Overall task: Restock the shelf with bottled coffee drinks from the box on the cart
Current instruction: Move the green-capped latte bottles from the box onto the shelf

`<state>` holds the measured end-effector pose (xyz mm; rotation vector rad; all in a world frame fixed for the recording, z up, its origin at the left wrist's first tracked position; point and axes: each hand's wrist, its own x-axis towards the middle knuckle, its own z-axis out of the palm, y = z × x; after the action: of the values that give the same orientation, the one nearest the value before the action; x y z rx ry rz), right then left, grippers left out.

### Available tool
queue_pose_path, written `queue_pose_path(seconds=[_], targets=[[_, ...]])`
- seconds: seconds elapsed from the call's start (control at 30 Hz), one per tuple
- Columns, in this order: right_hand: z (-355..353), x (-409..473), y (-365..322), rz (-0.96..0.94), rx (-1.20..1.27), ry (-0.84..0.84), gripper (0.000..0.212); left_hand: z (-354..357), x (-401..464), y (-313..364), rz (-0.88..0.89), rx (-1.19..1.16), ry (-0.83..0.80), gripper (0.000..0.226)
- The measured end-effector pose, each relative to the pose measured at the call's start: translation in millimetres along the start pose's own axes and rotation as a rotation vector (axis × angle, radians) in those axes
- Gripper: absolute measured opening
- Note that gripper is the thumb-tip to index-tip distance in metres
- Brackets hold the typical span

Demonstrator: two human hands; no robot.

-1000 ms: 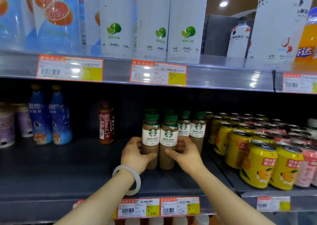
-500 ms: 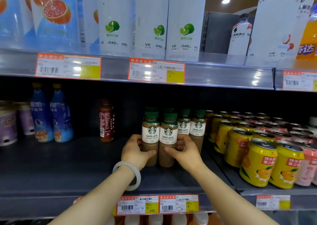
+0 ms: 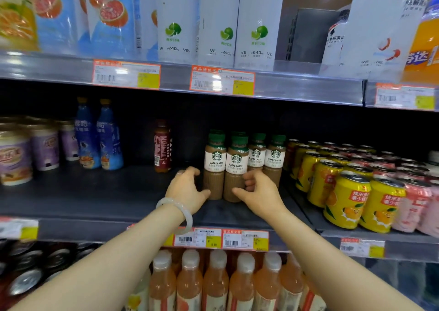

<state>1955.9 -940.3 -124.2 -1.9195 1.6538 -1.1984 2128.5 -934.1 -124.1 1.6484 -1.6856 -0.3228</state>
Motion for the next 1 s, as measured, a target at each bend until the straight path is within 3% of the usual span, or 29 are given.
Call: queue_pose_path(seconds=[0.23,0.4,0.63,1.0], targets=[[8,-47,-42,-0.257,-0.355,-0.218,0.048,-39,-60,3,0.113,0.456,-0.139,0.06],[57,-91,-75,-0.427,-0.365,-0.372,0.047,-79,-126,-40,-0.019,0.607,-0.151,0.051],[177,-198,-148,-0.684,-0.298,-0.733,0.046,-176,-257,-144,-0.465,0.772,-0.126,0.047],[325,-397,-260,-1.015,-0.237,-1.212,0.054,-301,-504,-269,-1.194,0.689,-0.145,0.047]])
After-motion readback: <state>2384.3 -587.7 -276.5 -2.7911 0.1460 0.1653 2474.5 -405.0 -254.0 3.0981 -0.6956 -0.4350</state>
